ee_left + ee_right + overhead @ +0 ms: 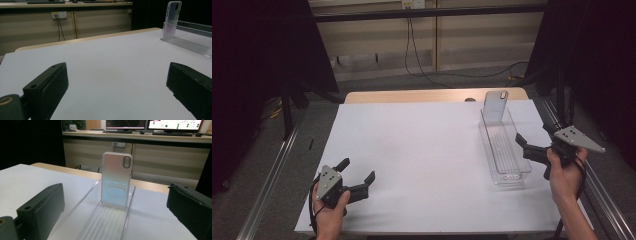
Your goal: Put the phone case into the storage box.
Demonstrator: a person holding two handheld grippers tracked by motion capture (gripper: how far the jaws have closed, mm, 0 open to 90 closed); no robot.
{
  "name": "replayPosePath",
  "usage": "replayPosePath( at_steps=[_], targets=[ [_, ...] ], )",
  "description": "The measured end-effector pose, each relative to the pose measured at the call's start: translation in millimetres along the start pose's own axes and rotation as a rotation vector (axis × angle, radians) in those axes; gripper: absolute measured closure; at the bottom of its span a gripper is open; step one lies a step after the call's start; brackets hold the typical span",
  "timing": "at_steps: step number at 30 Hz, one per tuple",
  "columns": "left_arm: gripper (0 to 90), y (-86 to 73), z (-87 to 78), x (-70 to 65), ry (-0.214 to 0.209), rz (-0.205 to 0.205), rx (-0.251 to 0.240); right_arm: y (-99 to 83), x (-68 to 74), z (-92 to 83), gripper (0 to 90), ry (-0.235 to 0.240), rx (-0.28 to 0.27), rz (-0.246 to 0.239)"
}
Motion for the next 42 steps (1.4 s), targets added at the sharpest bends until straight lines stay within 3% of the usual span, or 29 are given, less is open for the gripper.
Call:
replayPosePath(
  at_steps=[6,12,18,24,30,37,42],
  targets=[
    [4.0,-0.3,-0.1,0.1,0.003,0.0,0.002,-8.0,5.3,-13.3,0.9,-0.021,-0.001,-0.015],
    [4.2,0.7,-1.3,2.0,0.011,-0.012,-0.005,-16.9,11.9,-27.9,0.8,-0.033,0.0,-0.003],
    [4.1,-0.1,-1.7,0.0,0.011,0.005,-0.001,-27.1,16.2,-43.0,0.6,-0.046,0.009,0.012],
    [4.0,0.2,-4.3,-0.3,0.015,0.008,-0.006,-35.1,22.6,-56.0,0.6,-0.033,0.023,0.012],
    [4.1,1.7,-6.5,2.6,0.024,-0.014,-0.02,-44.7,35.8,-67.6,0.5,-0.006,0.005,0.022],
    [2.9,-2.5,-5.3,-3.4,-0.019,0.013,-0.007,-55.0,43.3,-67.5,0.3,0.013,0.019,-0.01],
    [2.3,-1.5,-7.4,-5.0,-0.029,0.007,-0.017,-61.1,47.3,-67.7,0.0,0.023,0.017,-0.01]
  ],
)
Point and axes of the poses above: each handheld gripper's, and its own axes: z roughly forward along the jaws, y roughly out of its top, x roughly to its left, the point moved 9 cm from there along z, roughly forward along the jaws, and after that the axes turned 11 degrees about -z, right-handed, at the moved point
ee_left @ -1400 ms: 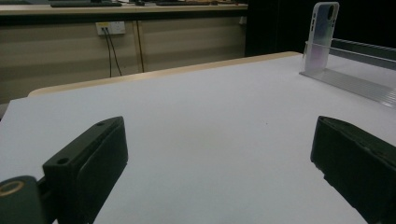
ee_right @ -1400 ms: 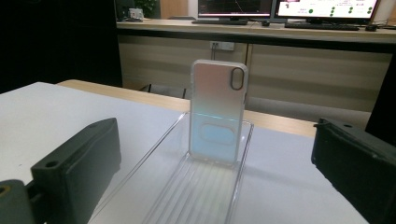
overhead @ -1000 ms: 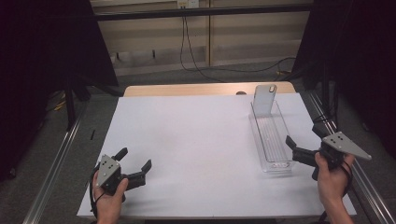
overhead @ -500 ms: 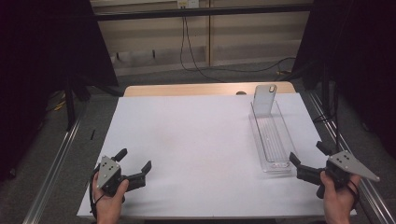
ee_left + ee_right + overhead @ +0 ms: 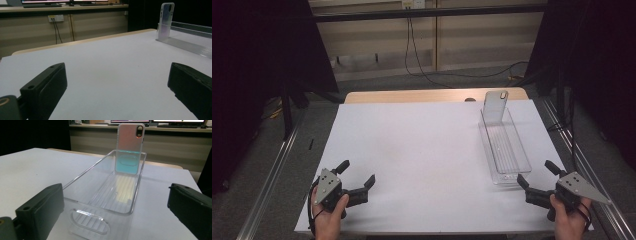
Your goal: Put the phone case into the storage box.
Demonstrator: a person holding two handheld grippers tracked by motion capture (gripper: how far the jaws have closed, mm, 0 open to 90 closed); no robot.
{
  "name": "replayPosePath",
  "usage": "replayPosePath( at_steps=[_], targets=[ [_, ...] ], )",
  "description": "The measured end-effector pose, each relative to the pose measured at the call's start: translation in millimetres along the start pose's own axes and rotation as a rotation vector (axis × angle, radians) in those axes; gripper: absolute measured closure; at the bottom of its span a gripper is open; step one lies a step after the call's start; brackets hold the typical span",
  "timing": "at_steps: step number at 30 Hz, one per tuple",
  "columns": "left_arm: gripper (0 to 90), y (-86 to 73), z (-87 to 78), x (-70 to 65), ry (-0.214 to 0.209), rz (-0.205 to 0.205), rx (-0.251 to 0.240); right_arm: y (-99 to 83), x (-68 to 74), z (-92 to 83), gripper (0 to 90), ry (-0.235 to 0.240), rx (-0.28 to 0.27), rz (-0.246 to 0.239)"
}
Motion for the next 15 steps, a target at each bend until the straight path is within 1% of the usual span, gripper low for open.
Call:
replayPosePath(
  at_steps=[2,3,4,5,7,9,11,12,13,15],
  targets=[
    [1.9,-0.5,-0.4,0.3,-0.001,0.0,0.0,-2.1,1.7,-1.1,0.0,0.013,-0.002,-0.001],
    [1.8,-1.1,-0.4,0.4,0.002,-0.009,0.001,-2.7,0.9,-2.2,0.0,0.005,-0.003,-0.001],
    [1.5,-1.3,-0.1,0.9,0.004,-0.026,-0.002,-3.2,0.6,-3.3,0.0,0.004,-0.002,0.0],
    [1.4,-1.4,0.1,2.0,0.001,-0.031,0.001,-4.0,-0.1,-4.4,0.0,-0.002,-0.001,-0.004],
    [1.3,-2.1,0.8,3.8,0.001,-0.025,0.005,-5.5,-0.4,-5.0,0.0,-0.014,0.003,-0.004],
    [1.3,-2.7,1.2,5.0,0.005,-0.029,0.008,-7.1,0.5,-4.2,0.0,-0.016,0.009,0.002],
    [1.3,-2.8,1.3,5.6,0.008,-0.026,0.008,-7.1,1.5,-2.9,0.0,-0.008,0.01,-0.003],
    [1.3,-2.6,1.1,5.5,0.007,-0.025,0.007,-6.5,1.1,-2.2,0.0,-0.011,0.005,0.003],
    [1.3,-2.4,1.0,5.1,0.007,-0.03,0.002,-6.4,1.1,-1.9,0.0,-0.008,0.003,0.004],
    [1.3,-2.5,0.0,6.2,0.014,-0.018,0.008,-6.7,1.5,-0.6,0.0,0.001,0.003,0.002]
  ],
)
Point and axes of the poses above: each handheld gripper's, and its own axes: z roughly forward along the jaws, y roughly out of its top, x roughly to its left, the point moved 9 cm from there along z, roughly forward along the jaws, and after that the axes turned 11 degrees about -z, right-handed, at the moved point
